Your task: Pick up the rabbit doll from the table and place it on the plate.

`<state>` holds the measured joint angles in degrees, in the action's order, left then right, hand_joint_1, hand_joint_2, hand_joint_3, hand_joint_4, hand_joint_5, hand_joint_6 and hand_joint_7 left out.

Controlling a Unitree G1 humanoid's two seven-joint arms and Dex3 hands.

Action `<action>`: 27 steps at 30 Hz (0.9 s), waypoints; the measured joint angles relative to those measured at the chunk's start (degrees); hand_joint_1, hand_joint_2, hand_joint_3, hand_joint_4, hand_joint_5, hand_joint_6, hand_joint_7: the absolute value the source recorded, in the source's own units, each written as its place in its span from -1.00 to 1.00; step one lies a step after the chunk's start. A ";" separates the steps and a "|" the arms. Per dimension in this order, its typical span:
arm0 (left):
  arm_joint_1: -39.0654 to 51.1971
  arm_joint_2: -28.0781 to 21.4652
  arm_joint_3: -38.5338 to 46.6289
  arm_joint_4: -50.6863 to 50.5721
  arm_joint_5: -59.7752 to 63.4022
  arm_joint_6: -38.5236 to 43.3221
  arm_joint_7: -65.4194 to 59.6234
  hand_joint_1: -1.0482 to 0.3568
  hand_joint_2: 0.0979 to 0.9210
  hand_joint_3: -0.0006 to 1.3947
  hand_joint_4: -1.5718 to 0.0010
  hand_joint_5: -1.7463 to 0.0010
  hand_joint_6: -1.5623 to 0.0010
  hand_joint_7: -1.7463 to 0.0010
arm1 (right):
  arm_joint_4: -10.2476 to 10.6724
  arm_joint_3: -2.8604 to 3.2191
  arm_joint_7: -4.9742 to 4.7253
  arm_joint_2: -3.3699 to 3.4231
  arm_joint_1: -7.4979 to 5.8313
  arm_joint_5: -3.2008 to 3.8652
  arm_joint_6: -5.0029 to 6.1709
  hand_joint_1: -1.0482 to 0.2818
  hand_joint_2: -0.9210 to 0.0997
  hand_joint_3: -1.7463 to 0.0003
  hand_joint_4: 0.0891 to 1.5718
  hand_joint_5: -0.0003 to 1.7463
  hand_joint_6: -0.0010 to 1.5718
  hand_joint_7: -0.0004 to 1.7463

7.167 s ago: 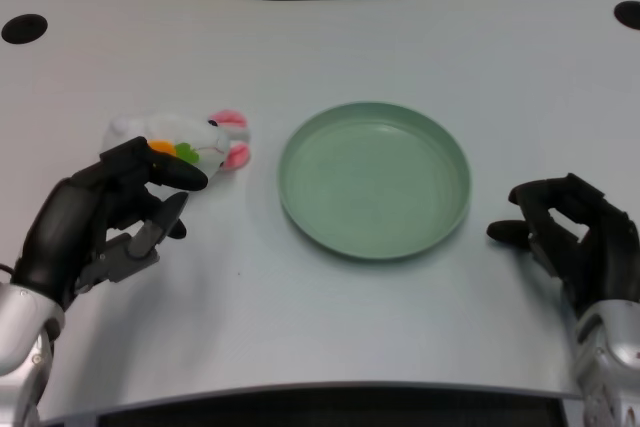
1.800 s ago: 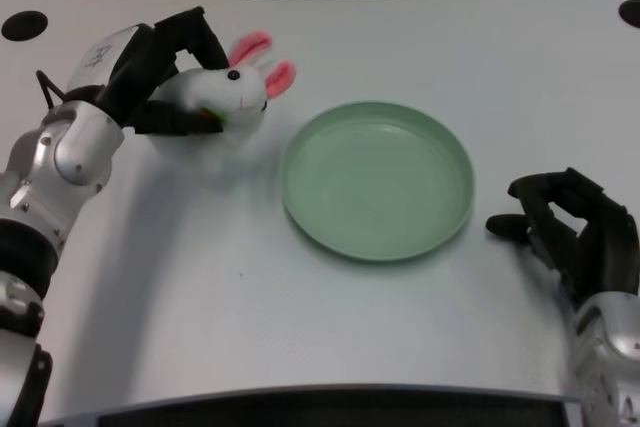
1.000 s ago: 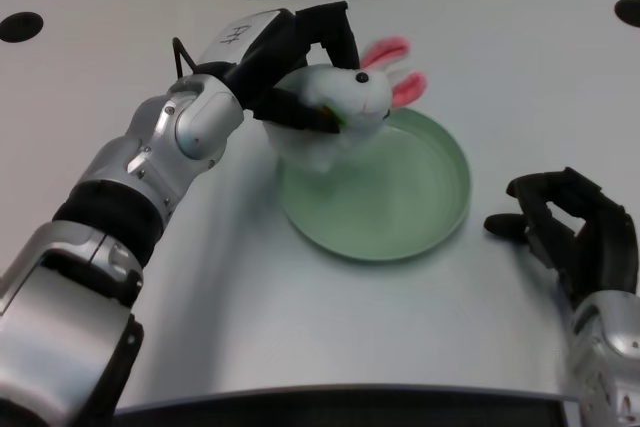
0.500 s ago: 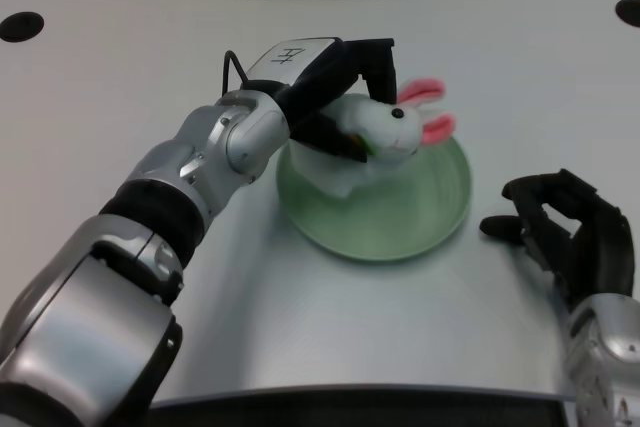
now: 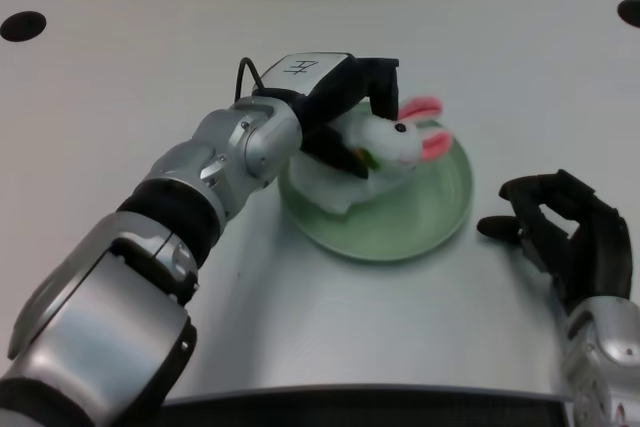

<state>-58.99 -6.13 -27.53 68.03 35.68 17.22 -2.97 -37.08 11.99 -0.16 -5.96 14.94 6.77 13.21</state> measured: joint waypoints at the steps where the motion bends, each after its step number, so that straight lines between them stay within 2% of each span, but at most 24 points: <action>1: -0.02 -0.10 -0.14 0.00 0.01 0.00 0.34 -0.21 0.81 -0.98 0.33 -0.30 0.28 -0.04 | 0.02 0.00 0.00 0.00 0.00 0.00 -0.05 -0.58 -1.00 0.86 0.01 0.02 0.08 0.32; 2: -0.04 -0.19 -0.27 0.00 0.02 0.00 0.65 -0.23 0.81 -0.99 0.33 -0.24 0.27 0.02 | 0.05 0.00 0.00 0.01 0.00 0.01 -0.13 -0.58 -1.00 0.86 0.01 0.02 0.08 0.32; 3: -0.07 -0.32 -0.43 0.00 0.03 0.09 1.17 -0.35 0.86 -0.99 0.58 -0.02 0.51 0.27 | 0.05 0.01 0.00 0.02 0.00 0.00 -0.15 -0.58 -1.00 0.86 0.01 0.02 0.08 0.32; 5: -0.13 -0.75 -0.88 0.00 0.12 0.57 2.57 -0.46 0.90 -1.00 0.70 0.32 0.61 0.67 | 0.05 0.00 0.00 0.01 0.00 0.00 -0.15 -0.58 -1.00 0.86 0.01 0.02 0.08 0.32; 8: -0.15 -1.08 -1.18 0.00 0.20 1.01 3.60 -0.48 0.90 -1.00 0.71 0.43 0.61 0.80 | 0.05 -0.01 -0.01 0.01 -0.01 -0.01 -0.15 -0.59 -1.00 0.86 0.01 0.02 0.08 0.32; 9: -0.22 -1.16 -1.43 -0.01 0.45 1.09 3.65 -0.67 0.93 -0.99 0.88 0.76 0.77 0.89 | 0.05 0.00 0.01 0.01 0.00 0.00 -0.15 -0.58 -1.00 0.86 0.02 0.02 0.08 0.32; 11: -0.31 -1.44 -2.22 -0.02 1.29 1.30 3.66 -0.81 0.97 -0.99 0.97 0.94 0.88 0.95 | 0.01 0.02 0.10 0.01 0.00 0.04 -0.15 -0.57 -1.00 0.87 0.02 0.03 0.08 0.31; 12: -0.34 -1.63 -2.50 -0.02 1.63 1.57 3.66 -0.89 0.99 -0.98 0.99 0.97 0.92 0.97 | -0.02 0.05 0.14 0.01 0.00 0.08 -0.15 -0.57 -1.00 0.87 0.03 0.03 0.08 0.31; 16: -0.45 -2.21 -2.77 -0.07 2.00 2.75 4.28 -0.99 1.00 -0.95 1.00 1.00 0.98 0.99 | -0.14 0.10 0.29 0.01 0.00 0.20 -0.14 -0.57 -1.00 0.87 0.01 0.03 0.08 0.31; 24: -1.05 -3.52 -2.08 -1.85 1.84 4.51 7.27 -1.00 1.00 -0.85 1.00 1.00 1.00 1.00 | -0.14 0.12 0.07 0.01 0.02 0.21 -0.21 -0.55 -1.00 0.86 0.00 0.02 0.09 0.31; 27: -1.35 -4.80 -1.54 -3.64 1.80 5.25 7.64 -1.00 1.00 -0.80 1.00 1.00 1.00 1.00 | -0.83 0.20 0.20 0.00 0.29 0.28 -0.16 -0.56 -1.00 0.86 0.00 0.02 0.09 0.31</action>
<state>-60.34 -10.92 -29.06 64.39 37.49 22.47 4.67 -37.91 12.19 0.04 -5.96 15.23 7.05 13.05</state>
